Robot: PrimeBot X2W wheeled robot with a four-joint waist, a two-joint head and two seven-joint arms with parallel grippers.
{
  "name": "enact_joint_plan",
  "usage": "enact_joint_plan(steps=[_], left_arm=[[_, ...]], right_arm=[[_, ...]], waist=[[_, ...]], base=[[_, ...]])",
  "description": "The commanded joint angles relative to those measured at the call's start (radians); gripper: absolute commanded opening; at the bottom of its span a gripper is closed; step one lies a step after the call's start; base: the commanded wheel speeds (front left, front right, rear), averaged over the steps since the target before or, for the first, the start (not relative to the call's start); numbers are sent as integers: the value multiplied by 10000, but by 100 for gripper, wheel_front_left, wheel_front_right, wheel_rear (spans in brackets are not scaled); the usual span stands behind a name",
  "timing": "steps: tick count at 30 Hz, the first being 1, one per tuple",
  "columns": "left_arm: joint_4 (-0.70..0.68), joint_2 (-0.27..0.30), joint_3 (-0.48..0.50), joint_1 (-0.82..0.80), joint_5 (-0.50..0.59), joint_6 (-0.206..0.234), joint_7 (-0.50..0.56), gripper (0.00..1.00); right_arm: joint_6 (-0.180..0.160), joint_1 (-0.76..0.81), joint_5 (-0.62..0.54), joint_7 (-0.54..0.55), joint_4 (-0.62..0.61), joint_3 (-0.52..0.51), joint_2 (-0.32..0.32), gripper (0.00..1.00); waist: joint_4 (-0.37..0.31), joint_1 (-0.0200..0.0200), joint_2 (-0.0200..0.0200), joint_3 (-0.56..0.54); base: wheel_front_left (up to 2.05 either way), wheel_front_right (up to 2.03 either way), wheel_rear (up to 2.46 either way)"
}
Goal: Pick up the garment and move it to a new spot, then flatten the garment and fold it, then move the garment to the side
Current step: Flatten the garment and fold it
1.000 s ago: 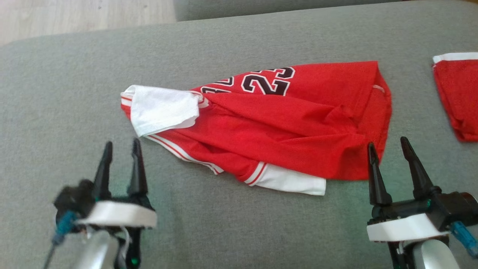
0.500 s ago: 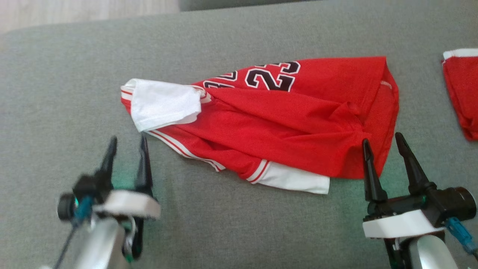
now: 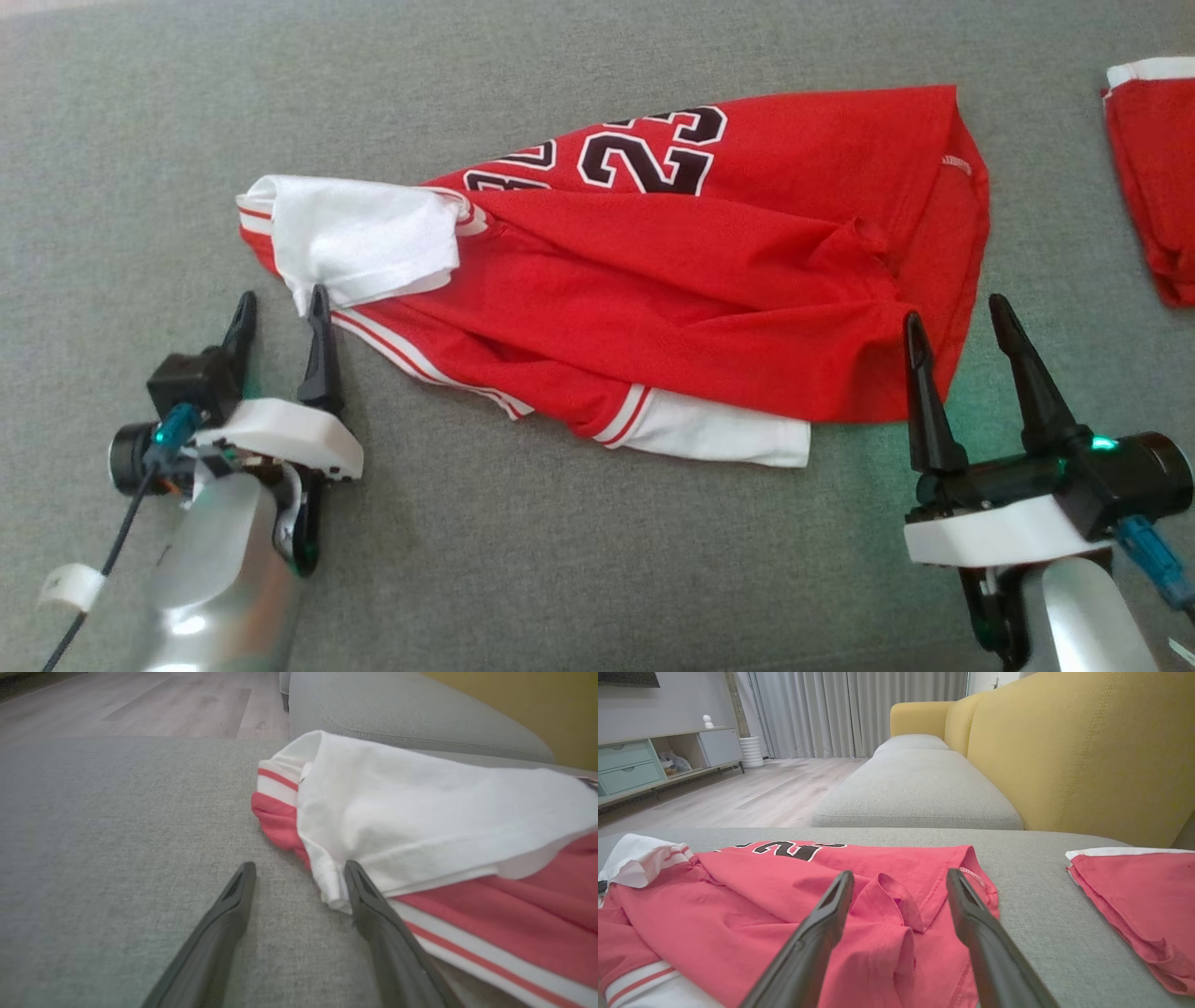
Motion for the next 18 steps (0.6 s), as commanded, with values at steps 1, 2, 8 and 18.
enact_joint_plan(steps=[1,2,8,18], left_arm=[[-48,136,390,-294,35,-92,-93,100],[46,108,385,-310,29,-176,-93,100],[-182,-59,279,-267,278,-466,-93,0],[-2496,-96,579,782,1401,17,-93,0]], right_arm=[[-7,-192,-81,-36,-337,183,-70,100],[-7,-200,-74,-36,-342,176,-70,100],[-7,-202,-20,-36,-334,145,-70,100],[-7,-163,95,-36,-287,162,-70,100]], waist=[[-28,-1,0,44],[-33,-1,0,61],[32,-1,0,39],[66,-1,0,-283]], base=[[0,0,0],[0,0,0],[0,0,0],[0,0,0]])
